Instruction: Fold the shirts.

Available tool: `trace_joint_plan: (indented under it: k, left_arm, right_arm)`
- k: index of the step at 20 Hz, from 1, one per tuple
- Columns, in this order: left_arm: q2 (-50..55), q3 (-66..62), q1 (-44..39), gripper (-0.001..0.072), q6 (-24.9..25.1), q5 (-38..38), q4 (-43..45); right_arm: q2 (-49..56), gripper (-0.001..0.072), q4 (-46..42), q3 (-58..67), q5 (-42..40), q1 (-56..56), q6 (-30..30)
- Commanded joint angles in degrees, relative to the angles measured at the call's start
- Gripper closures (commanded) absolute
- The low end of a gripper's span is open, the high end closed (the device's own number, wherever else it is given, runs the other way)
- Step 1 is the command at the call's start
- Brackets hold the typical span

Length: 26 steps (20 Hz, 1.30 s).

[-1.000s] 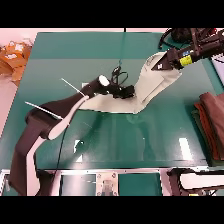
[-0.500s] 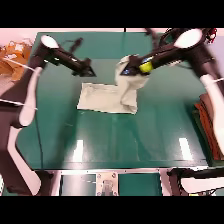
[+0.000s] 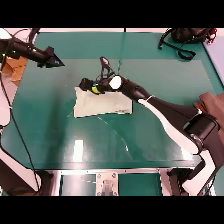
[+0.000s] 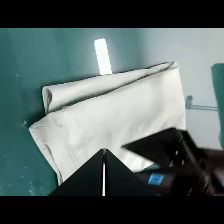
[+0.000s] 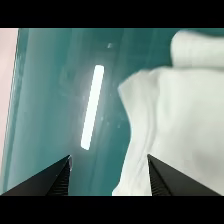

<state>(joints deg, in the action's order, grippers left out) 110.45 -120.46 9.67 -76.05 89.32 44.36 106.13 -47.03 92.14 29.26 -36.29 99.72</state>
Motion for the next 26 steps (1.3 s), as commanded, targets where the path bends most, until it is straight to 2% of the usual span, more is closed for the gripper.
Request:
trace_joint_plan:
  k: [1,6,8,10,11,12,14,20,21,22,23,26]
  left_arm:
    - [-0.13,-0.07,1.27,0.0686,1.53,0.28,0.24]
    - [-0.13,-0.07,1.27,0.0686,1.55,0.26,0.24]
    - [-0.13,-0.07,1.27,0.0686,1.53,0.22,0.24]
    - [-0.13,-0.07,1.25,0.0686,1.53,0.13,0.24]
    - [-0.13,-0.07,1.25,0.0686,1.53,0.13,0.24]
    - [-0.13,-0.04,1.25,0.0686,1.53,0.11,0.24]
    - [-0.13,-0.07,1.27,0.0686,1.53,0.11,0.24]
    - [-0.13,-0.07,1.27,0.0686,1.57,-0.76,0.24]
    - [-0.13,-0.07,1.27,0.0686,1.57,-0.96,0.24]
    - [-0.13,-0.07,1.27,0.0686,1.57,-1.01,0.24]
    - [-0.13,-0.04,1.27,0.0686,1.57,-1.27,0.24]
    - [-0.13,-0.04,1.27,0.0686,1.57,-1.42,0.24]
  right_arm:
    - [-3.39,0.0176,-2.99,-0.07,6.78,7.02,1.66]
    - [-12.07,0.0178,-19.41,-1.2,34.32,25.03,1.62]
    - [-13.66,0.0176,-22.03,-6.36,39.32,29.35,-0.48]
    - [-13.79,0.0171,-20.04,-12.98,38.53,31.23,-2.38]
    - [-13.77,0.0168,-17.46,-16.79,35.98,31.36,-3.89]
    - [-13.77,0.0121,-13.77,-20.09,32.68,31.1,-5.73]
    - [-13.0,0.011,-5.31,-25.22,26.03,29.51,-10.03]
    - [-6.69,0.0111,11.61,-24.06,20.85,22.51,-18.16]
    - [-6.51,0.0194,12.41,-22.62,20.65,22.08,-18.84]
    - [-6.58,0.0543,12.52,-20.83,20.9,22.03,-19.47]
    - [-6.71,0.0688,12.5,-18.27,21.88,22.4,-20.15]
    - [-8.83,0.0698,12.5,-9.07,26.47,25.9,-20.06]
